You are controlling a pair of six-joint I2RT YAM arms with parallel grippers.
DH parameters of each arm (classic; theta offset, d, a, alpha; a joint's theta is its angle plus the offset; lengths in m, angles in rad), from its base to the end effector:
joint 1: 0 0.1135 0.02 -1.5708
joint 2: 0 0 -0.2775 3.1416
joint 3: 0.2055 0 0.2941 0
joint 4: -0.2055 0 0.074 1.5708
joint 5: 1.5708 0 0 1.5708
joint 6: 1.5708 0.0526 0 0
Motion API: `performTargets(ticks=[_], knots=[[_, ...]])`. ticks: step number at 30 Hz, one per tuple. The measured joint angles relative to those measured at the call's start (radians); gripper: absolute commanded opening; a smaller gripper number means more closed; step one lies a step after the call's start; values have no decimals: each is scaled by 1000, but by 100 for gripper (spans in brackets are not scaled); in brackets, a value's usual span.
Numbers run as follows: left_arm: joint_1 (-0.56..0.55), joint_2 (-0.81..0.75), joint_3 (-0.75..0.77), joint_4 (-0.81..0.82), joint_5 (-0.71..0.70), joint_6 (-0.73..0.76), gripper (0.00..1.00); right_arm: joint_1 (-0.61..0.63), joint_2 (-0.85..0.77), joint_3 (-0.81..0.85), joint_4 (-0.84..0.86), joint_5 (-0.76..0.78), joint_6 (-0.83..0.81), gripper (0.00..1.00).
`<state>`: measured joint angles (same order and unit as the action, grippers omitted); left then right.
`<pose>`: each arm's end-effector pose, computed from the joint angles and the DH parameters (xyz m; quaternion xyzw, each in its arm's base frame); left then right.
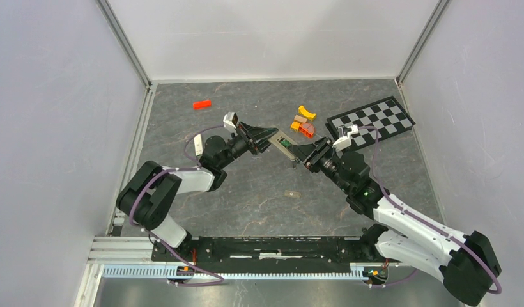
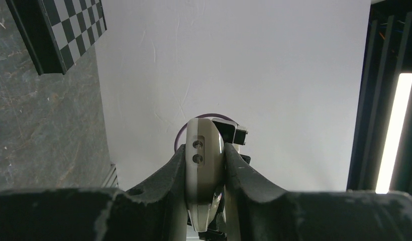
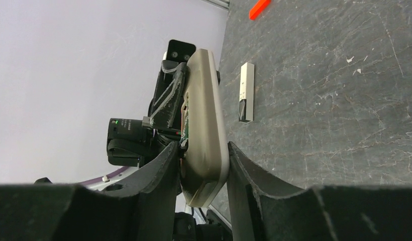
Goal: Load the batteries into the remote control
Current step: Load the battery into the remote control.
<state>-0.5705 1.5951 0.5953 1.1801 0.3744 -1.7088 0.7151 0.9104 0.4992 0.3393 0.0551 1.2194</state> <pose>0.2874 -0.2073 0.2032 -0.2188 0.6072 -0.7353 0.2070 0.2011 0.1708 0.2635 0.2007 0.7040 0.5492 0.4031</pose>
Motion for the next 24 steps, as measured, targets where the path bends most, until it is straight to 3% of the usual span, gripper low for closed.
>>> performTargets(ticks=[6,13,15,19,24], knots=[[5,-26,0,-47,0,61,2,-3,19,18,-40,-10,0,40],[6,-91,0,-113,1,185,2,-2,34,23,-68,-20,35,32],[6,-103,0,-120,2,208,2,-3,34,19,-61,-23,53,40],[6,-145,0,-166,12,278,2,-3,35,7,-49,-29,68,65],[0,-188,1,-215,43,343,2,-2,11,-24,-48,-31,23,78]])
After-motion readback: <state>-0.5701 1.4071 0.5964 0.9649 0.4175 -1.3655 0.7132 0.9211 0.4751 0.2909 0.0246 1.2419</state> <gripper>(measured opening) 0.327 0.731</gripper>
